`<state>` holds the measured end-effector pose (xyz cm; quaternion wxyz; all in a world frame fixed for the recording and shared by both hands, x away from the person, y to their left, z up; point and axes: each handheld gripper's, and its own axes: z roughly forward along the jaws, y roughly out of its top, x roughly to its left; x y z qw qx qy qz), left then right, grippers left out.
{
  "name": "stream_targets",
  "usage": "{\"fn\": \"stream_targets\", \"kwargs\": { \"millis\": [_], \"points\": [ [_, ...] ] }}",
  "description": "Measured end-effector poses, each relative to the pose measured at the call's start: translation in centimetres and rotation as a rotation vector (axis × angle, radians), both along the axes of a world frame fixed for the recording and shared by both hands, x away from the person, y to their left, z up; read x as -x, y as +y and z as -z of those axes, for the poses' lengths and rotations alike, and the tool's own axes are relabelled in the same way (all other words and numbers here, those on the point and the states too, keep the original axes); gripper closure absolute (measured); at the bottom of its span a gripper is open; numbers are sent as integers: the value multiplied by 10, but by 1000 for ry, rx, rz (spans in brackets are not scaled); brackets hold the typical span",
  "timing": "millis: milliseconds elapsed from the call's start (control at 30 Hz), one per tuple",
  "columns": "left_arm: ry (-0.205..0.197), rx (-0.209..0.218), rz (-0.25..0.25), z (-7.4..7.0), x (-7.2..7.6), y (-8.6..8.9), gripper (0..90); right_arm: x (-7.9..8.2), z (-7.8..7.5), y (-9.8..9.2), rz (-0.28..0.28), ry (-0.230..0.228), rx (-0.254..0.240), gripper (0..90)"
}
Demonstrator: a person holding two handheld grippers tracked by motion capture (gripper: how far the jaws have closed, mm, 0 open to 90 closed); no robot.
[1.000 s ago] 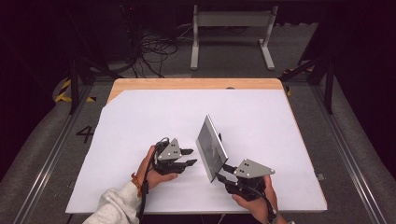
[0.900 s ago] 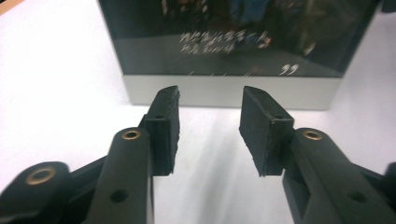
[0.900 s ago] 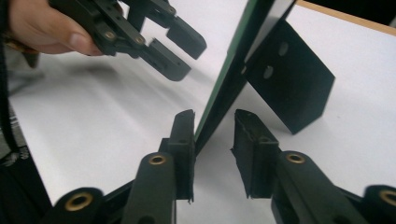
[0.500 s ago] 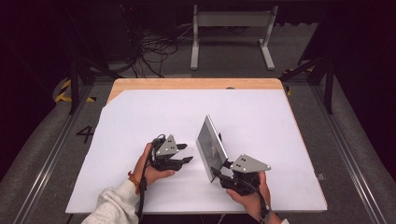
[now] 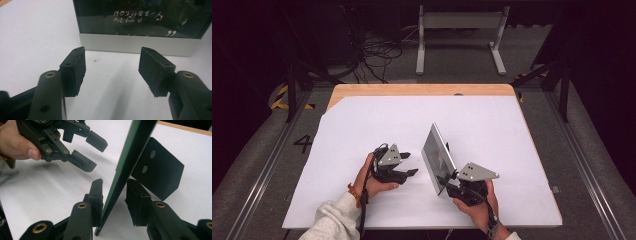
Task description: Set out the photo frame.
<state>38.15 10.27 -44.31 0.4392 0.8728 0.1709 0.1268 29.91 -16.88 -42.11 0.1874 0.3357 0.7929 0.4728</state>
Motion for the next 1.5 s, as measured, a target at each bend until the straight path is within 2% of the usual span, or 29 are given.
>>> {"fn": "stream_targets", "kwargs": {
  "millis": [300,467,600,767,867,967,1167,1300,1400,1500],
  "points": [
    [32,-12,23,4,-13,-10,251,-8,-1,-10,-36,19,-4,705],
    [57,25,36,4,-25,-11,204,-13,-2,-14,-64,26,6,718],
    [72,26,57,3,-31,-14,175,-17,-3,-17,-85,34,9,744],
    [88,11,73,4,-32,-18,163,-21,-4,-19,-114,36,19,766],
    [95,21,75,4,-33,-20,152,-23,-4,-20,-121,42,14,771],
    [93,26,73,4,-34,-21,146,-23,-4,-21,-119,41,13,771],
    [114,22,83,9,-41,-24,145,-21,-4,-20,-113,37,17,771],
    [128,-14,111,14,-45,-29,153,-20,-4,-20,-108,40,18,766],
    [129,-29,111,15,-43,-33,148,-17,-3,-20,-104,38,41,733],
    [135,-20,101,14,-44,-30,177,-13,-2,-25,-102,40,52,748]
  ]
}}
